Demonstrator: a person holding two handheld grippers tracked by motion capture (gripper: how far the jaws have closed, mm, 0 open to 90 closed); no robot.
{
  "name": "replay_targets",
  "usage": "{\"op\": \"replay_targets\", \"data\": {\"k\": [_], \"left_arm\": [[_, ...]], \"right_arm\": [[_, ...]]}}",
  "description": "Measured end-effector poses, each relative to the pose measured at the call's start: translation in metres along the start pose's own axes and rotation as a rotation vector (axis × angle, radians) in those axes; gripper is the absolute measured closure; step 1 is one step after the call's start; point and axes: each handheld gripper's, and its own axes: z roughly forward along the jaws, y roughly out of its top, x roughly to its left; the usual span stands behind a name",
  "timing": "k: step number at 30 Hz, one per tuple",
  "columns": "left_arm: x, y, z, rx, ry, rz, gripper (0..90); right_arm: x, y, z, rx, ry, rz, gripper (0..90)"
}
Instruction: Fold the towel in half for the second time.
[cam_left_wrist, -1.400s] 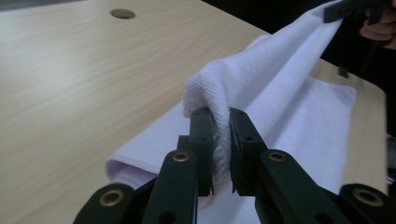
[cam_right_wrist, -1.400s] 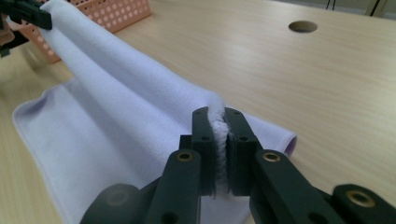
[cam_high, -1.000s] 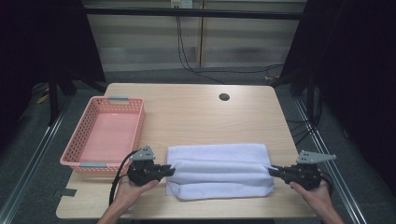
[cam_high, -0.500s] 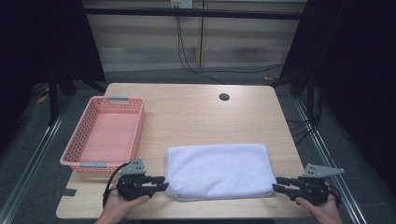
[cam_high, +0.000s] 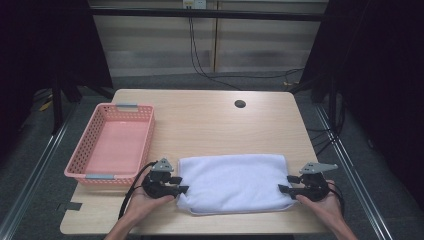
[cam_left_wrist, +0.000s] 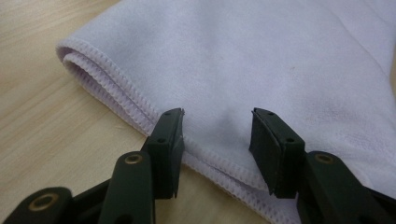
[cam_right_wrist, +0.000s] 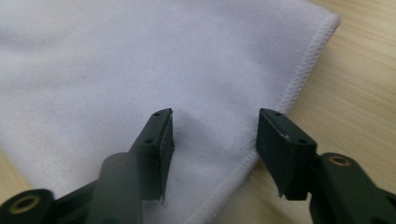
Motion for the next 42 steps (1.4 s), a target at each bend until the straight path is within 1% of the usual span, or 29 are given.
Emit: {"op": "replay_targets", "data": {"k": [1, 2, 3, 4, 5, 8, 9, 11, 13, 14, 15, 16, 18, 20, 22, 23, 26, 27, 28, 29, 31, 32, 33, 34, 35, 36, 38, 39, 42], "left_arm": [[0.001, 0.000, 0.001, -0.004, -0.005, -0.006, 53.7], [0.002, 0.001, 0.003, -0.008, -0.007, -0.012, 53.9], [0.004, 0.003, 0.005, -0.016, -0.009, -0.010, 54.3], [0.005, 0.004, 0.008, -0.023, -0.018, -0.013, 54.4], [0.007, 0.007, 0.010, -0.024, -0.022, -0.015, 54.5], [0.005, 0.018, 0.021, -0.013, -0.026, -0.003, 54.2], [0.002, 0.020, 0.024, -0.005, -0.036, 0.005, 53.8], [-0.003, 0.022, 0.027, 0.004, -0.024, 0.020, 53.8], [-0.003, 0.023, 0.025, 0.004, -0.033, 0.011, 51.4], [-0.002, 0.023, 0.024, -0.009, -0.028, 0.008, 50.8], [-0.001, 0.024, 0.022, -0.018, -0.026, 0.004, 49.3], [0.001, 0.024, 0.020, -0.030, -0.031, -0.006, 48.0], [0.005, 0.026, 0.017, -0.047, -0.022, -0.022, 46.2], [0.009, 0.027, 0.013, -0.059, -0.009, -0.034, 45.4], [0.014, 0.028, 0.011, -0.072, -0.006, -0.050, 44.0], [0.015, 0.030, 0.010, -0.074, 0.004, -0.052, 43.7], [0.018, 0.035, 0.010, -0.093, 0.017, -0.050, 42.6], [0.020, 0.036, 0.011, -0.098, 0.017, -0.060, 42.4], [0.022, 0.038, 0.012, -0.082, 0.017, -0.065, 41.7], [0.023, 0.040, 0.013, -0.075, 0.022, -0.057, 40.8], [0.025, 0.044, 0.015, -0.095, 0.031, -0.061, 40.8], [0.027, 0.046, 0.015, -0.096, 0.033, -0.051, 40.9], [0.028, 0.050, 0.017, -0.088, 0.050, -0.031, 41.3], [0.031, 0.053, 0.017, -0.094, 0.067, -0.019, 41.6], [0.036, 0.055, 0.017, -0.110, 0.054, -0.050, 42.2], [0.038, 0.058, 0.017, -0.125, 0.047, -0.067, 41.9], [0.038, 0.061, 0.015, -0.130, 0.052, -0.059, 41.6], [0.040, 0.063, 0.015, -0.150, 0.045, -0.064, 41.4], [0.045, 0.062, 0.018, -0.134, 0.053, -0.065, 41.0]], "right_arm": [[0.000, 0.000, 0.001, 0.014, -0.022, 0.002, 50.5], [-0.002, -0.001, 0.002, 0.027, -0.024, 0.009, 49.9], [-0.005, -0.002, 0.002, 0.025, -0.006, 0.031, 49.9], [-0.007, -0.002, 0.001, 0.028, -0.015, 0.044, 49.9], [-0.011, -0.003, 0.001, 0.024, -0.024, 0.042, 50.0], [-0.021, -0.004, -0.001, 0.012, -0.044, 0.069, 50.9], [-0.024, -0.005, -0.002, 0.008, -0.048, 0.070, 50.9], [-0.027, -0.007, -0.005, 0.005, -0.063, 0.086, 50.6], [-0.024, -0.009, -0.012, -0.023, -0.077, 0.077, 47.2], [-0.022, -0.009, -0.016, -0.050, -0.071, 0.076, 45.7], [-0.018, -0.009, -0.022, -0.071, -0.062, 0.081, 45.6], [-0.014, -0.009, -0.027, -0.097, -0.059, 0.066, 44.7], [-0.003, -0.009, -0.035, -0.127, -0.046, 0.057, 43.7], [0.011, -0.009, -0.038, -0.136, -0.027, 0.044, 42.1], [0.025, -0.006, -0.036, -0.141, 0.007, 0.031, 39.9], [0.032, -0.004, -0.034, -0.140, 0.023, 0.027, 39.5], [0.051, 0.007, -0.025, -0.143, 0.083, -0.003, 38.5], [0.057, 0.011, -0.021, -0.142, 0.099, -0.014, 38.3], [0.063, 0.015, -0.016, -0.139, 0.129, -0.019, 38.4], [0.068, 0.019, -0.011, -0.137, 0.151, -0.025, 38.1], [0.078, 0.026, -0.001, -0.121, 0.185, -0.050, 38.0], [0.082, 0.030, 0.004, -0.112, 0.199, -0.058, 38.0], [0.086, 0.033, 0.009, -0.105, 0.213, -0.069, 38.0], [0.091, 0.037, 0.015, -0.096, 0.228, -0.075, 38.0], [0.095, 0.042, 0.021, -0.087, 0.241, -0.094, 38.1], [0.099, 0.047, 0.027, -0.076, 0.248, -0.105, 38.1], [0.107, 0.056, 0.039, -0.064, 0.286, -0.114, 38.5], [0.111, 0.061, 0.045, -0.061, 0.308, -0.119, 38.7], [0.124, 0.076, 0.064, -0.035, 0.351, -0.152, 39.0]]}}
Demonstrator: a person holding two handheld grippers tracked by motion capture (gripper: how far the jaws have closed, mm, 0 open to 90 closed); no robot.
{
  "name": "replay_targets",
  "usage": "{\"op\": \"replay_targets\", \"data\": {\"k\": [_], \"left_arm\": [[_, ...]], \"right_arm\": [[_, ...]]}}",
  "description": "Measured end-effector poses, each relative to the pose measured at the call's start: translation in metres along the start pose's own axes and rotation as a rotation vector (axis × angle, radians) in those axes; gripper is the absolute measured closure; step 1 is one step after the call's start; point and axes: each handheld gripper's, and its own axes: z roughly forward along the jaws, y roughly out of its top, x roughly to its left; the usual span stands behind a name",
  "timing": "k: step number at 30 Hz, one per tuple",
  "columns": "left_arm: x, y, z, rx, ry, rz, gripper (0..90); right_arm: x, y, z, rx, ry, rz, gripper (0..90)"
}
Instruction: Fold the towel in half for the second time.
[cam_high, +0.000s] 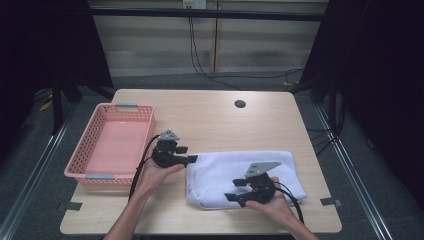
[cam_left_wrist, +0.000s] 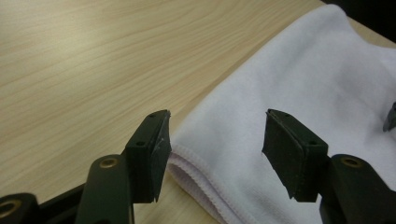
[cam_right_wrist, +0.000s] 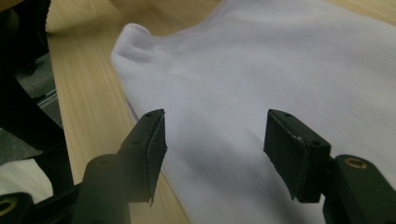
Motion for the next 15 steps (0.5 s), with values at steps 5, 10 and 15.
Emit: {"op": "replay_targets", "data": {"k": [5, 10, 15], "left_arm": [[0.005, -0.003, -0.001, 0.000, 0.007, -0.018, 40.3], [0.007, -0.004, -0.002, 0.000, 0.012, -0.024, 40.1], [0.006, -0.004, -0.001, 0.008, 0.021, -0.018, 40.1]], "right_arm": [[0.011, 0.023, 0.035, 0.036, 0.061, -0.051, 39.0], [0.017, 0.042, 0.055, 0.030, 0.112, -0.070, 36.7], [0.022, 0.045, 0.070, 0.053, 0.139, -0.087, 36.7]]}}
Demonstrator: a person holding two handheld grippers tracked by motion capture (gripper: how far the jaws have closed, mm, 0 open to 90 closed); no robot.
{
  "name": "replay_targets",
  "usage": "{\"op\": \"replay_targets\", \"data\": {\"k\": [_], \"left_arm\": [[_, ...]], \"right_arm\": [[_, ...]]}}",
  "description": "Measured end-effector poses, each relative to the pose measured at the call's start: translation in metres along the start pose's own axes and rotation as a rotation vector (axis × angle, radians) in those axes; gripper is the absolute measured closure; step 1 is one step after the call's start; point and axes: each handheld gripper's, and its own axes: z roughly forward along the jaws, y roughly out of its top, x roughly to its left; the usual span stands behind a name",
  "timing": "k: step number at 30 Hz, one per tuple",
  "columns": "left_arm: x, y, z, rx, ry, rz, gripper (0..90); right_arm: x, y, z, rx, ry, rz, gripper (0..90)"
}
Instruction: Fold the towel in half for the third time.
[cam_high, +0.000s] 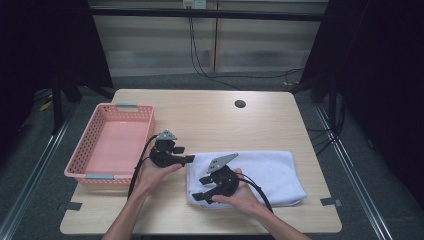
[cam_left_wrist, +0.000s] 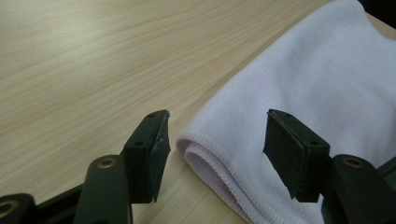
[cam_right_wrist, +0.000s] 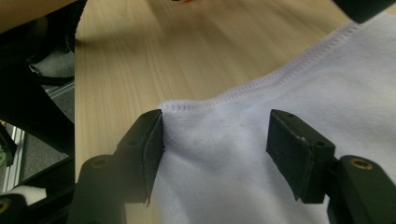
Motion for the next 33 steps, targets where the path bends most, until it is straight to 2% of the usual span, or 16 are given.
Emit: {"op": "replay_targets", "data": {"k": [5, 9, 14, 15, 17, 18, 19, 21, 25, 27, 30, 32, 33], "left_arm": [[0.004, -0.003, 0.003, 0.018, 0.000, -0.011, 39.8], [0.006, -0.004, 0.002, 0.024, 0.010, -0.010, 39.4], [0.006, -0.003, 0.001, 0.008, 0.025, -0.033, 38.9], [0.007, -0.003, 0.001, 0.015, 0.029, -0.025, 38.6], [0.006, -0.003, 0.003, 0.013, 0.029, -0.038, 38.3], [0.006, -0.003, 0.004, 0.019, 0.030, -0.029, 38.0], [0.006, -0.003, 0.004, 0.025, 0.029, -0.021, 37.9], [0.008, -0.003, 0.006, 0.028, 0.036, -0.023, 37.7], [0.014, -0.002, 0.009, 0.022, 0.048, -0.045, 37.3], [0.016, -0.001, 0.011, 0.018, 0.044, -0.051, 36.7], [0.017, -0.001, 0.014, 0.042, 0.041, -0.037, 35.9], [0.018, -0.003, 0.015, 0.046, 0.026, -0.048, 35.3], [0.018, -0.003, 0.015, 0.046, 0.026, -0.048, 34.8]], "right_arm": [[0.009, 0.000, 0.011, 0.027, 0.036, -0.044, 36.7], [0.015, -0.004, 0.020, 0.050, 0.012, -0.075, 34.9], [0.019, -0.008, 0.022, 0.056, -0.057, -0.140, 44.5], [0.019, -0.009, 0.022, 0.049, -0.071, -0.151, 46.5], [0.021, -0.013, 0.023, 0.033, -0.094, -0.190, 50.6], [0.022, -0.014, 0.023, 0.029, -0.117, -0.211, 52.1], [0.023, -0.014, 0.023, 0.027, -0.119, -0.220, 53.5], [0.024, -0.015, 0.023, 0.026, -0.143, -0.238, 58.6], [0.024, -0.015, 0.023, 0.028, -0.165, -0.238, 65.5], [0.022, -0.014, 0.022, 0.021, -0.169, -0.206, 70.3], [0.020, -0.012, 0.021, 0.029, -0.166, -0.171, 73.0], [0.019, -0.012, 0.019, 0.020, -0.149, -0.128, 76.7], [0.019, -0.012, 0.019, 0.020, -0.149, -0.128, 76.7]]}}
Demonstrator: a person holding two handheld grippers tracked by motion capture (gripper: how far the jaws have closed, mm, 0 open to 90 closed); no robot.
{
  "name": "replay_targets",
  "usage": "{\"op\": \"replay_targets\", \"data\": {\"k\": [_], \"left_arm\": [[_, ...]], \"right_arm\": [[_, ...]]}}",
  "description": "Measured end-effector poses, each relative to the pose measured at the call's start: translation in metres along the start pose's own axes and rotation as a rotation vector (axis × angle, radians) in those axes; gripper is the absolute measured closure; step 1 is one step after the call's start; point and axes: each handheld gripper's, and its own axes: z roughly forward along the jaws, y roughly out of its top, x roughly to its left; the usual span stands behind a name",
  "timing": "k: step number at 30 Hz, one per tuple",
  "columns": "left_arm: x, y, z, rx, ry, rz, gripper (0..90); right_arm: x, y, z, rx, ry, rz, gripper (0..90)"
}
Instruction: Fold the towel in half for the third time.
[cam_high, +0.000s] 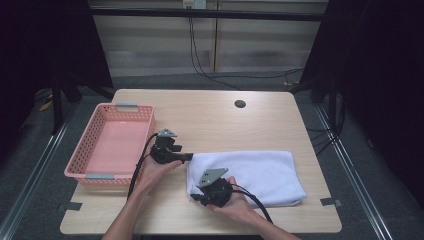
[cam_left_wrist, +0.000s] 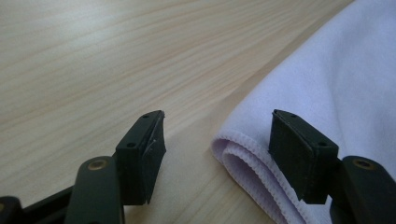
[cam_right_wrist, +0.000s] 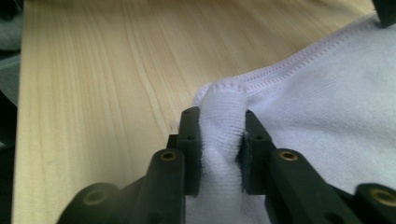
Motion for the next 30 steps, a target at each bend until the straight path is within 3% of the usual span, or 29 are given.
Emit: {"op": "replay_targets", "data": {"k": [1, 5, 11, 12, 14, 16, 17, 19, 21, 23, 26, 27, 28, 30], "left_arm": [[0.001, 0.000, 0.000, 0.000, -0.007, 0.001, 34.8], [0.001, -0.003, 0.002, 0.010, -0.013, -0.001, 33.7], [-0.005, -0.003, 0.010, 0.033, -0.028, 0.025, 33.4], [-0.008, -0.003, 0.011, 0.035, -0.039, 0.030, 39.2], [-0.011, -0.004, 0.014, 0.059, -0.052, 0.064, 42.4], [-0.013, -0.005, 0.016, 0.052, -0.065, 0.064, 44.5], [-0.014, -0.005, 0.017, 0.054, -0.080, 0.077, 53.5], [-0.017, -0.006, 0.018, 0.055, -0.087, 0.083, 55.7], [-0.018, -0.006, 0.017, 0.054, -0.108, 0.087, 70.7], [-0.016, -0.006, 0.016, 0.032, -0.134, 0.048, 77.7], [-0.011, -0.006, 0.012, 0.000, -0.180, -0.013, 79.7], [-0.008, -0.004, 0.008, -0.032, -0.196, -0.032, 80.1], [-0.008, -0.004, 0.008, -0.032, -0.196, -0.032, 80.1], [-0.009, 0.002, -0.002, -0.081, -0.210, -0.058, 80.1]], "right_arm": [[-0.002, -0.001, -0.003, -0.028, 0.012, 0.028, 77.7], [-0.005, 0.000, -0.005, -0.025, 0.041, 0.061, 78.3], [-0.005, 0.000, -0.009, -0.027, 0.060, 0.073, 78.5], [-0.005, -0.001, -0.009, -0.029, 0.066, 0.073, 78.5], [-0.005, -0.001, -0.009, -0.032, 0.067, 0.071, 78.5], [-0.005, -0.001, -0.010, -0.029, 0.069, 0.078, 78.5], [-0.005, -0.002, -0.010, -0.028, 0.073, 0.078, 78.5], [-0.005, -0.002, -0.010, -0.027, 0.074, 0.077, 78.5], [-0.006, -0.003, -0.009, -0.024, 0.080, 0.082, 78.5], [-0.006, -0.003, -0.009, -0.024, 0.085, 0.091, 78.5], [-0.007, -0.002, -0.011, -0.038, 0.093, 0.103, 78.5], [-0.009, 0.002, -0.016, -0.049, 0.100, 0.107, 78.6], [-0.009, 0.002, -0.016, -0.049, 0.100, 0.107, 78.6], [-0.011, 0.006, -0.023, -0.079, 0.109, 0.125, 78.6]]}}
